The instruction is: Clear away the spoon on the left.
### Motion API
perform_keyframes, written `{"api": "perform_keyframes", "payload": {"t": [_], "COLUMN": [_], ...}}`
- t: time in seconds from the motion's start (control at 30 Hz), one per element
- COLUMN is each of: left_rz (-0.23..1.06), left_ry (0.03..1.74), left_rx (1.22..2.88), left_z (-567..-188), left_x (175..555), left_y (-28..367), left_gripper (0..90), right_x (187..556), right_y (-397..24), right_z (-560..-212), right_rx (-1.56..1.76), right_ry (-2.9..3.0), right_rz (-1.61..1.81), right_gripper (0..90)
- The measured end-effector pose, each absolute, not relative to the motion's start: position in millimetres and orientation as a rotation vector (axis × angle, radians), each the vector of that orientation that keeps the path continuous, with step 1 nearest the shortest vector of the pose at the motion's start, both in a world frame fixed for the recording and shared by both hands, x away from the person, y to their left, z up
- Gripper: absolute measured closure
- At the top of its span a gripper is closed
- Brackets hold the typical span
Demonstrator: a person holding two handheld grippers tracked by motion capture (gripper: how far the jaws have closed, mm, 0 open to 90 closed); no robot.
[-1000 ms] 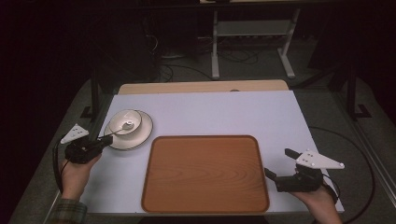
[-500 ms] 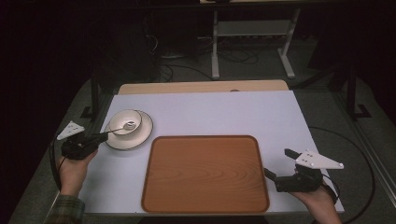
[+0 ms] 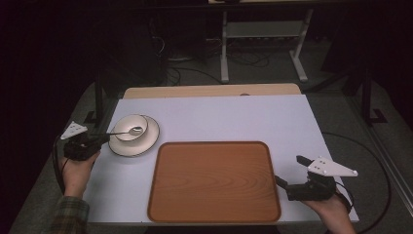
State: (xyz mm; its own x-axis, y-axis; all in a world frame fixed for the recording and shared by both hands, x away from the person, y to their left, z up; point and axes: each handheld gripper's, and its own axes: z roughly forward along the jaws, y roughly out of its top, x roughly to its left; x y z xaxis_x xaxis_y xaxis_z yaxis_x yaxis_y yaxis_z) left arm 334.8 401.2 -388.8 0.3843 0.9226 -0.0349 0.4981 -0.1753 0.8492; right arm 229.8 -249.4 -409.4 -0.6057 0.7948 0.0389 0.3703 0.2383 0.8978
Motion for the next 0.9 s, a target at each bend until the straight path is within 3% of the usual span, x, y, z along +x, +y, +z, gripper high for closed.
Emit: {"api": "perform_keyframes", "payload": {"t": [0.9], "left_rz": [0.673], "left_ry": [1.313], "left_rx": [1.808], "left_z": [-387.0], "left_x": [383.9], "left_y": [411.9], "left_gripper": [89.4], "right_x": [231.0], "right_y": [-251.6], "right_z": [-410.7], "right_rx": [1.083], "right_ry": [2.083], "right_rz": [1.333], "right_gripper": [0.0]}}
